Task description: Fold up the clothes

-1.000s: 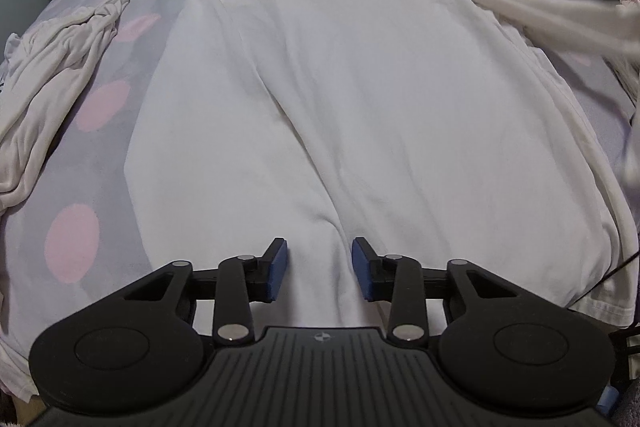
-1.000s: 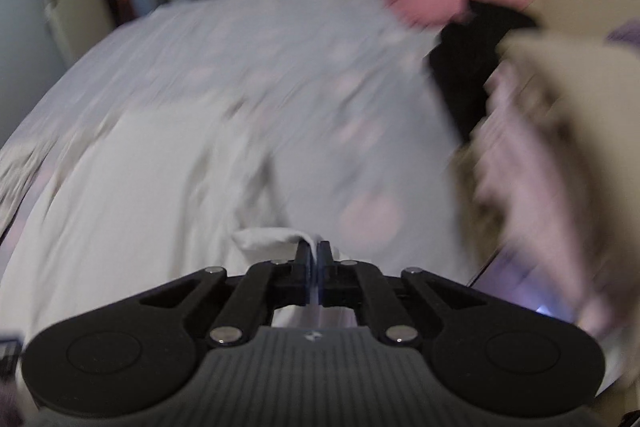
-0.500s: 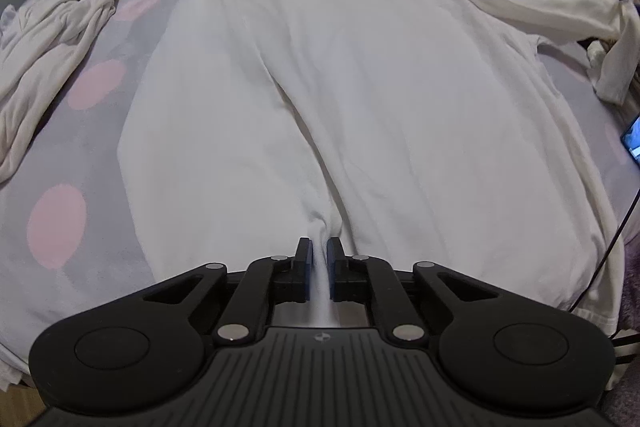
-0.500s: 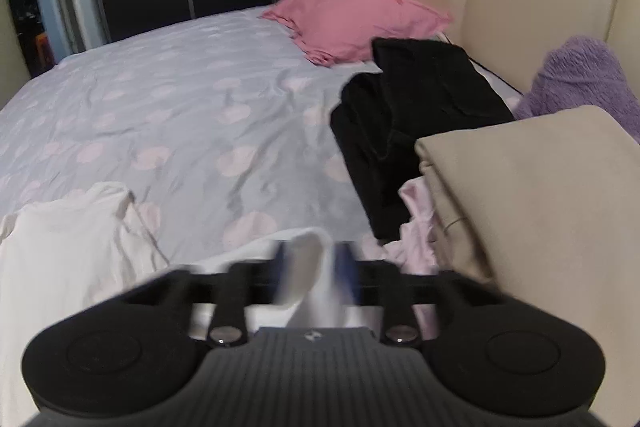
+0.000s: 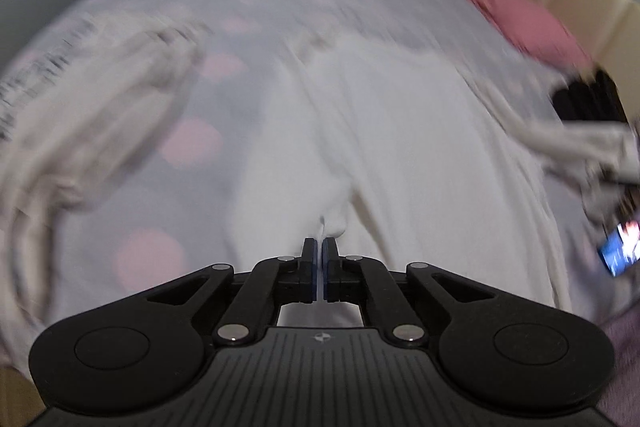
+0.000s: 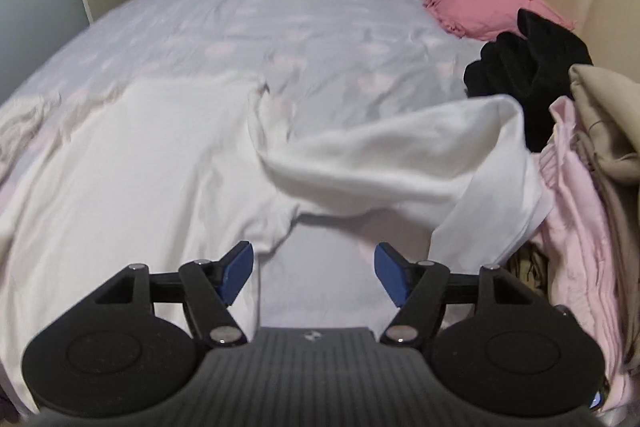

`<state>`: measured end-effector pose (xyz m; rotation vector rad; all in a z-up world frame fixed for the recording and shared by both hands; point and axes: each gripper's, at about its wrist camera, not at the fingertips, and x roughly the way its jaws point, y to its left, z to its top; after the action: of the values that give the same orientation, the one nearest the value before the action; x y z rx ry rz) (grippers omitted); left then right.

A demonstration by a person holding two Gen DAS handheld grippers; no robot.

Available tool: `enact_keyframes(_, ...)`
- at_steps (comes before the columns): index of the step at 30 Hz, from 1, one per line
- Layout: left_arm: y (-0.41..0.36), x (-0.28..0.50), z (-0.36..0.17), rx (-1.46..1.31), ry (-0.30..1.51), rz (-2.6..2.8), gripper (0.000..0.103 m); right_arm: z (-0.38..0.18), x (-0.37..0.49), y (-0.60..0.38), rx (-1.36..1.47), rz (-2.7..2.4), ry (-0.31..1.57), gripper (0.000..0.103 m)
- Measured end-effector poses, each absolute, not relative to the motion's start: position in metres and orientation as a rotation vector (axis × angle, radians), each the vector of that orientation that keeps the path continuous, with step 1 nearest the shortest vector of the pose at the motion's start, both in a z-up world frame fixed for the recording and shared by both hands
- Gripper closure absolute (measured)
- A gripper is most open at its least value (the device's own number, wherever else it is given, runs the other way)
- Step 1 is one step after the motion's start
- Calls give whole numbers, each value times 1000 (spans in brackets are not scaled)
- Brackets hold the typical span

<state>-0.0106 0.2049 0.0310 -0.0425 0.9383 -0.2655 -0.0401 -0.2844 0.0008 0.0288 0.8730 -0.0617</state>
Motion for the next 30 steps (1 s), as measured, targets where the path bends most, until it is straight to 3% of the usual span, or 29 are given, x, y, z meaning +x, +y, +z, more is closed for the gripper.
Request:
enact_keyframes(7,282,42,66,-17,837,17,102,-8,-37,-290,64,-77,905,33)
enact_keyframes(15,355,106,46,-2,858,292,102,-14,-31,-306,94,-139,928,33)
enact_keyframes(20,358,123,35,21,893,312,101,-7,-22,-306,69,-132,930,33)
enact_keyframes(24,333,131,43,87,835,221,79,7,-9,-305,70,-77,912,33)
enact_keyframes(28,293,149,44,159,819,59,76,12,19,-292,24,0,890,34)
enact_keyframes(30,270,158,38,189,813,-16,68,5,38,-284,1,36,900,34)
